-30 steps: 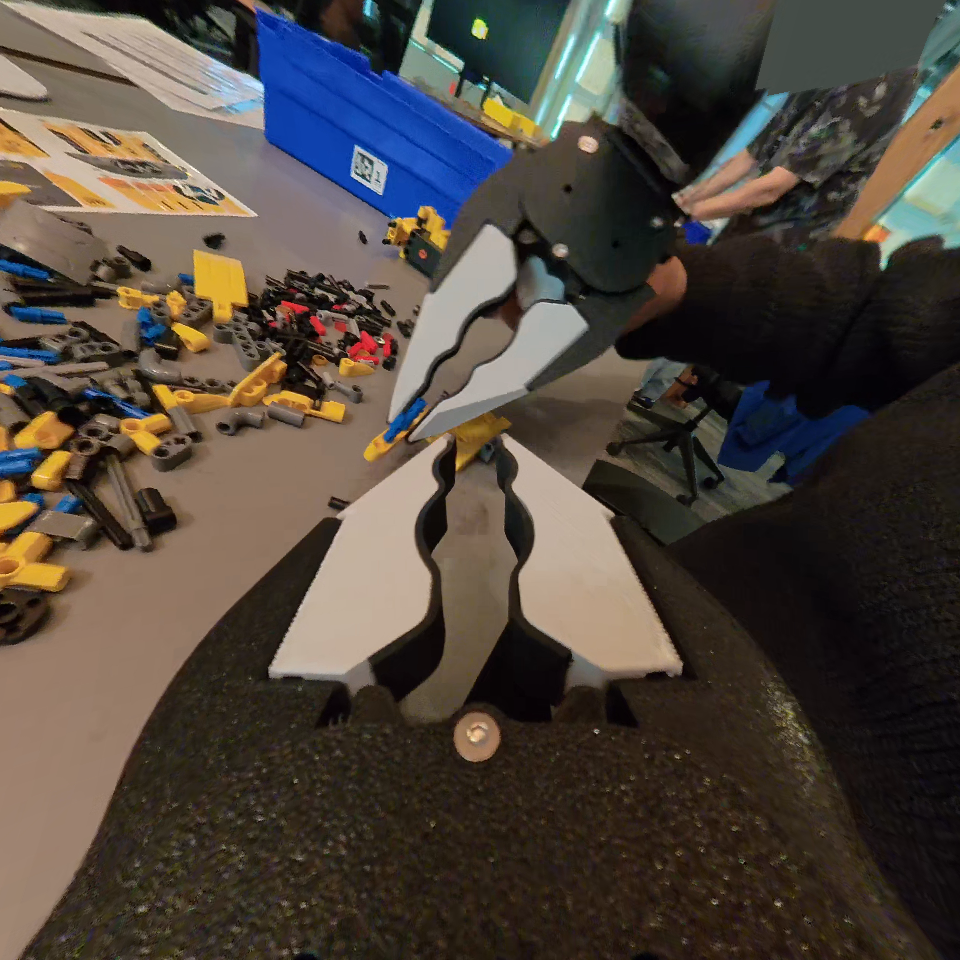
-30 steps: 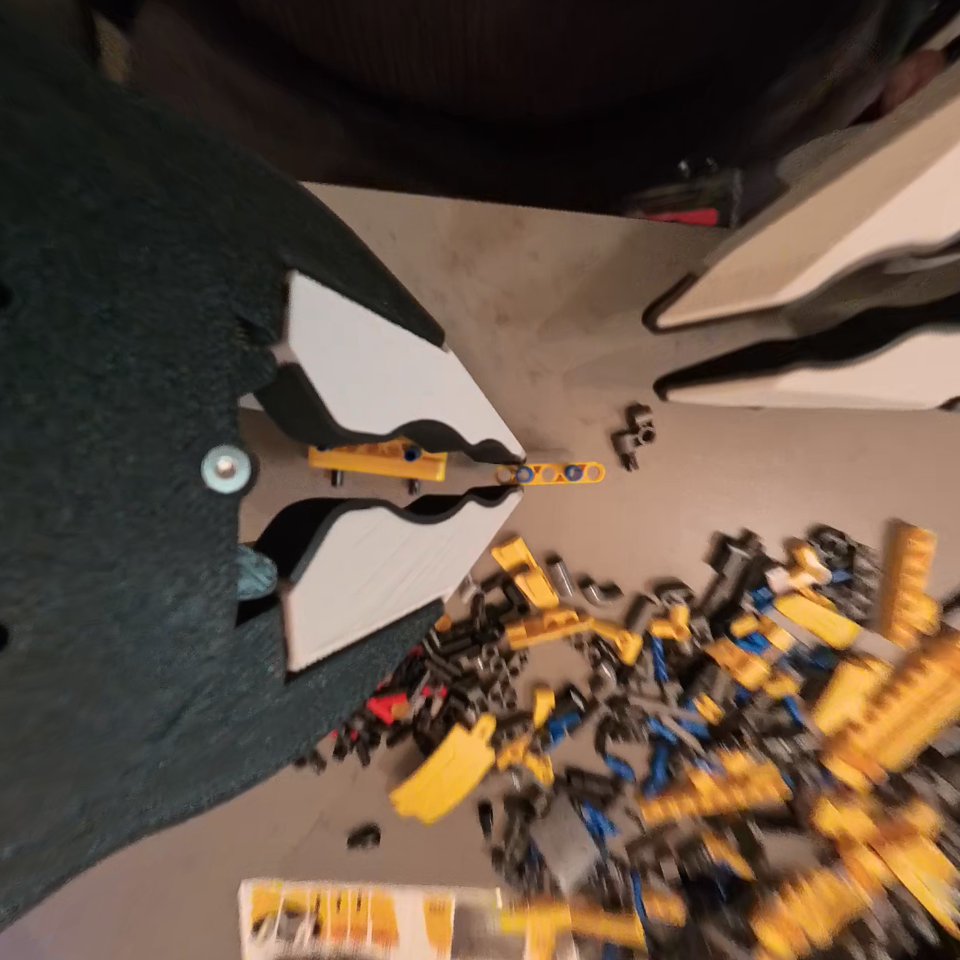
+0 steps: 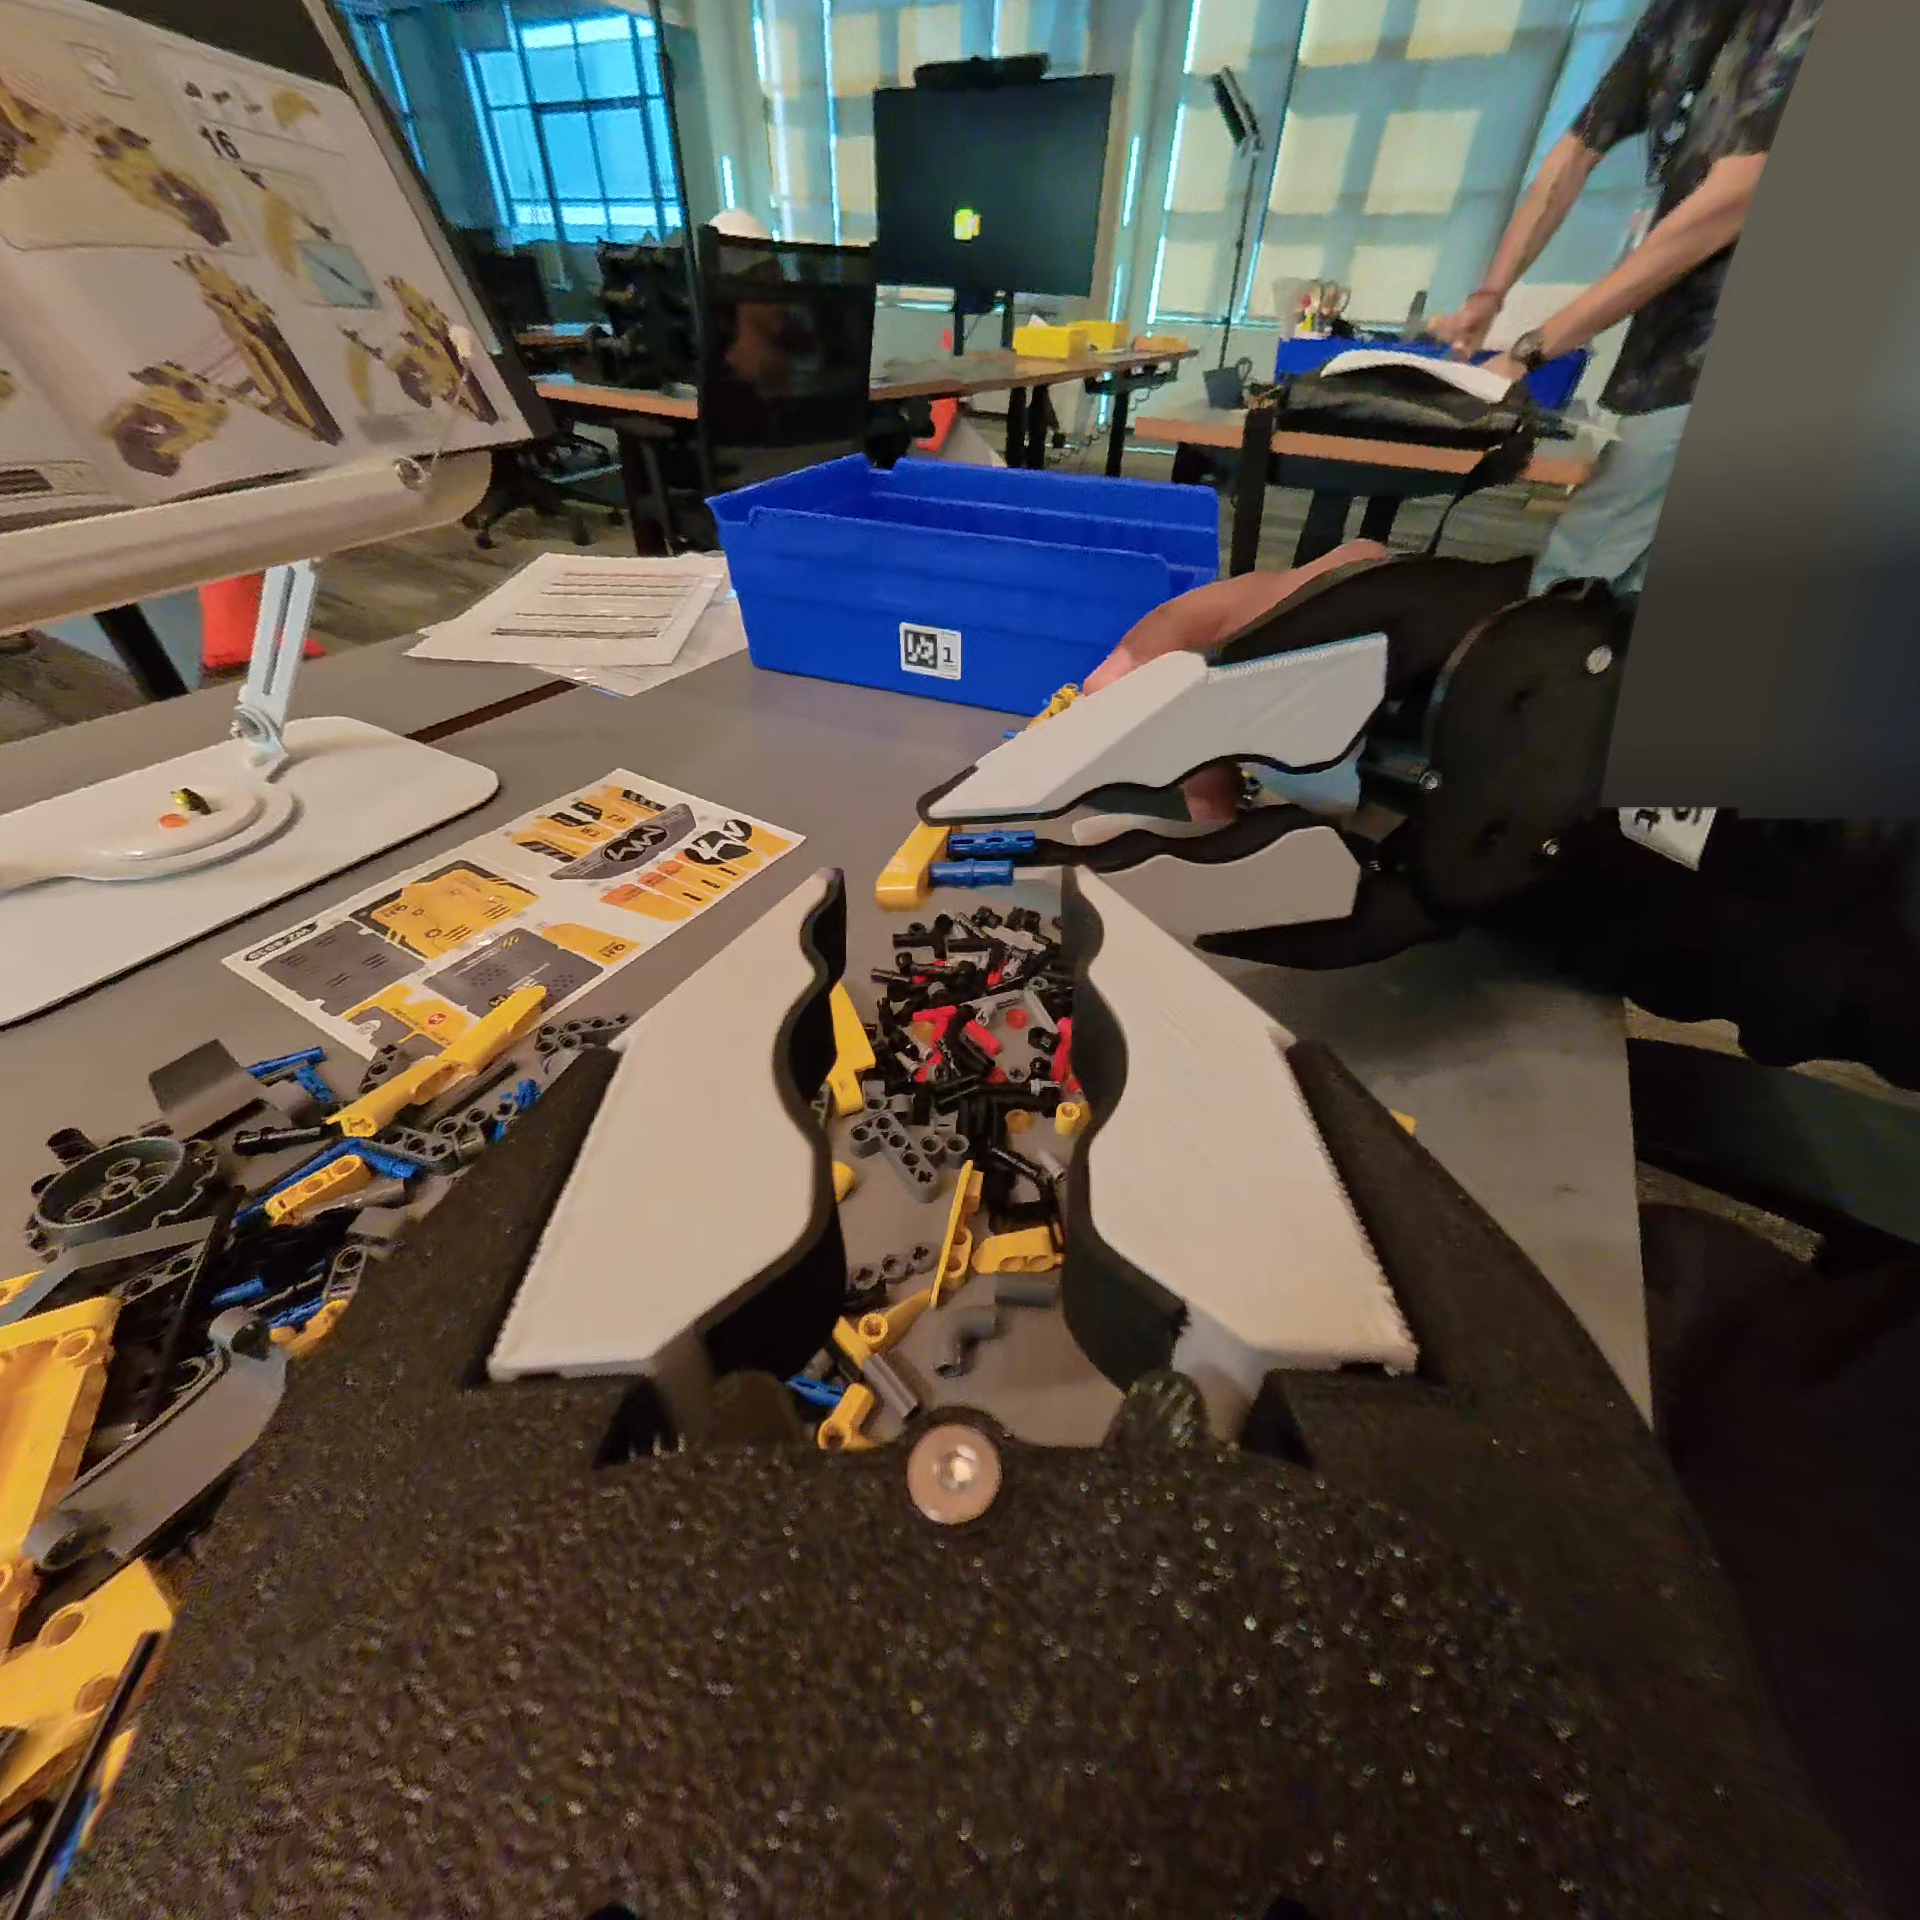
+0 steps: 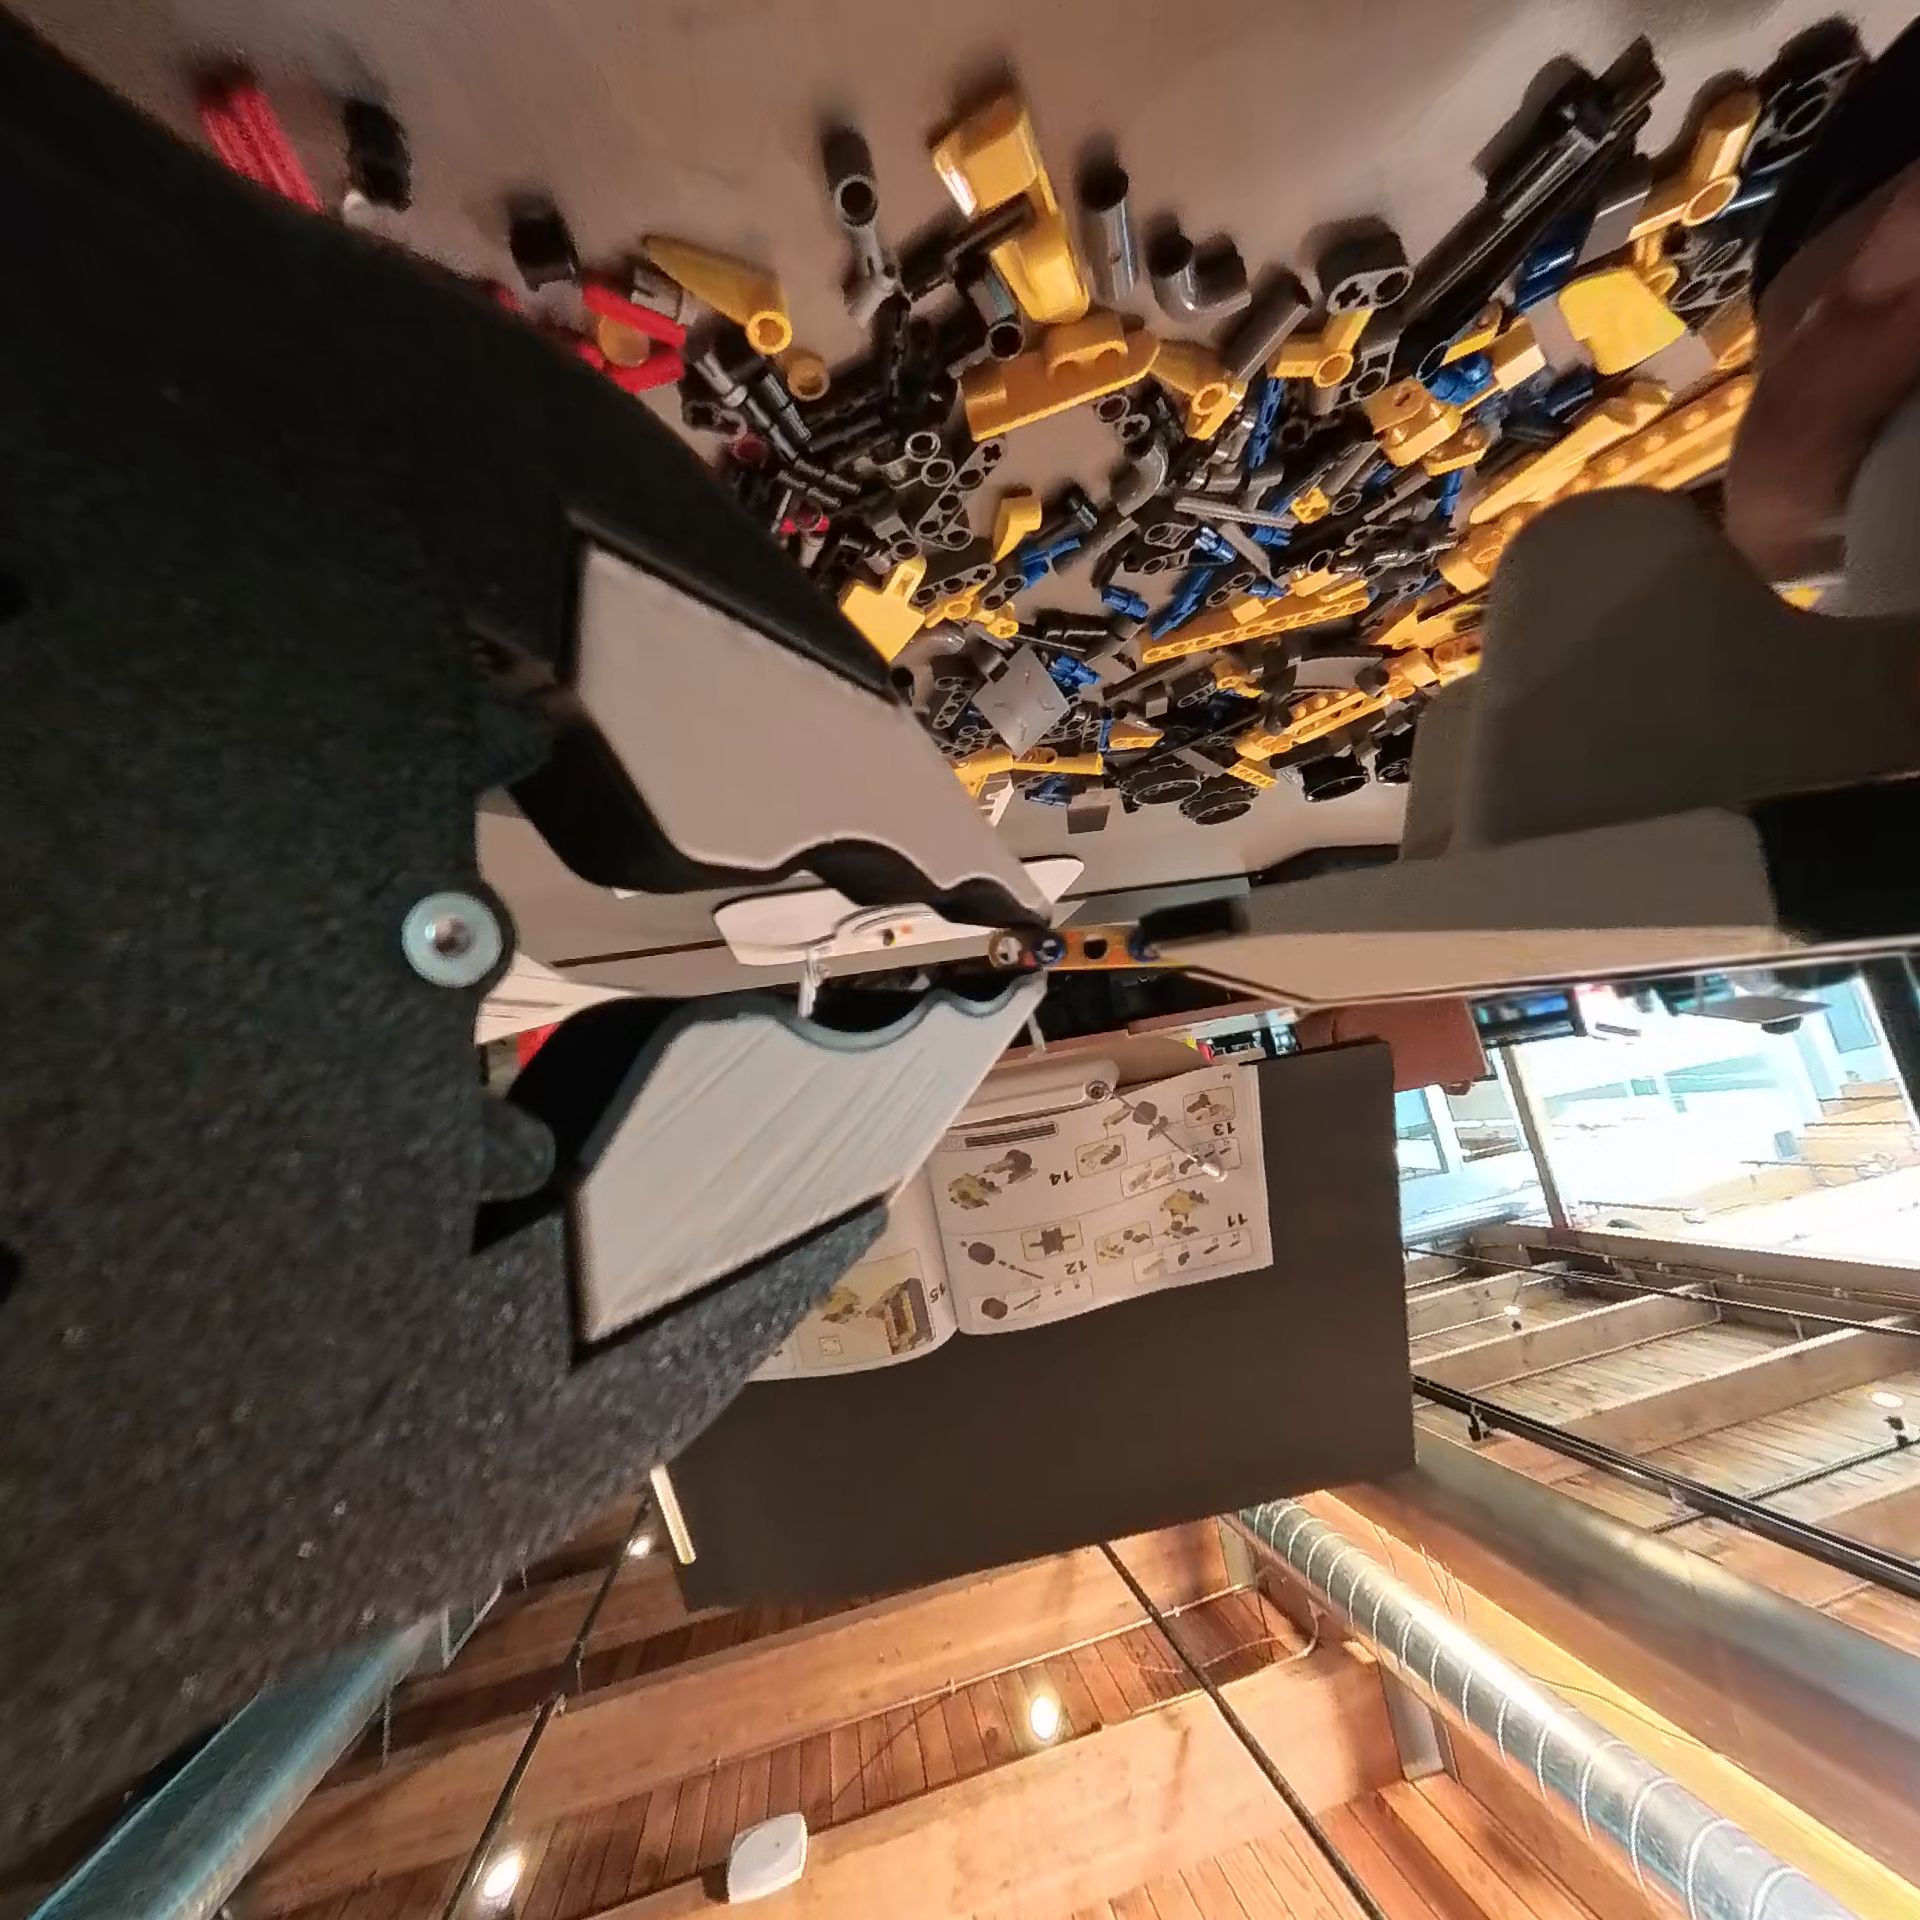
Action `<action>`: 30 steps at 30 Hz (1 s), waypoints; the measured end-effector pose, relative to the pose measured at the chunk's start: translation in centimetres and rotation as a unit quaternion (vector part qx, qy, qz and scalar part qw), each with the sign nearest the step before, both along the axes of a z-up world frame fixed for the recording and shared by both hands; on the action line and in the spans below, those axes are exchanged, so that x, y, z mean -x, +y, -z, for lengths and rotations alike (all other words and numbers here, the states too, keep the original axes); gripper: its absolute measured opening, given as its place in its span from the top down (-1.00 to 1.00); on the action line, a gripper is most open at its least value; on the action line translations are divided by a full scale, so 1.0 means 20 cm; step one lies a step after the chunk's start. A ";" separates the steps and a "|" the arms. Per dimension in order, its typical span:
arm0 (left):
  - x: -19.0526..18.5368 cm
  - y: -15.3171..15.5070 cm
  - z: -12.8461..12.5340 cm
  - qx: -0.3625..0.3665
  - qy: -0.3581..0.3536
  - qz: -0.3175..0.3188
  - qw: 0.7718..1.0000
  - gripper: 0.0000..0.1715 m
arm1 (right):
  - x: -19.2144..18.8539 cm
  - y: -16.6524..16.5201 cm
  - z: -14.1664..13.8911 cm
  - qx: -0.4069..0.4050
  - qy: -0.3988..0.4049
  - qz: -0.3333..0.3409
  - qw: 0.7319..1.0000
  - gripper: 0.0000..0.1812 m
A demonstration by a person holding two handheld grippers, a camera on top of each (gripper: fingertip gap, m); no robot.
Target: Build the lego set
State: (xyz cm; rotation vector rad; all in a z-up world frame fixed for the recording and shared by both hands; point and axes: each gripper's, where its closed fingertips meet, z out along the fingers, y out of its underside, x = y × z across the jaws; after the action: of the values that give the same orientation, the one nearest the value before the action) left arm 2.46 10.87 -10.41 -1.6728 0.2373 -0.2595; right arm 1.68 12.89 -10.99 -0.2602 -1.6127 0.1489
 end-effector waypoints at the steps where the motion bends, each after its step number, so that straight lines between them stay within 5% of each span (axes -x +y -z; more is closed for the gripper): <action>1: 0.00 0.00 0.00 0.000 -0.002 0.001 1.000 0.52 | 0.00 -0.01 0.00 -0.001 0.002 -0.002 1.000 0.92; 11: -0.01 -0.05 -0.04 -0.024 -0.056 0.054 0.997 0.52 | -0.01 -0.03 -0.02 -0.005 0.021 -0.013 1.000 0.92; 30: 0.00 -0.07 -0.07 -0.039 -0.051 0.050 0.997 0.72 | -0.03 -0.09 -0.07 0.019 0.060 -0.048 0.997 0.92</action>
State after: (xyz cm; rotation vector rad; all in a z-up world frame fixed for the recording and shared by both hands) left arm 2.40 9.54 -9.11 -1.5686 0.2518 -0.4043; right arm 2.23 11.09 -9.68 -0.1992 -1.5056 0.2652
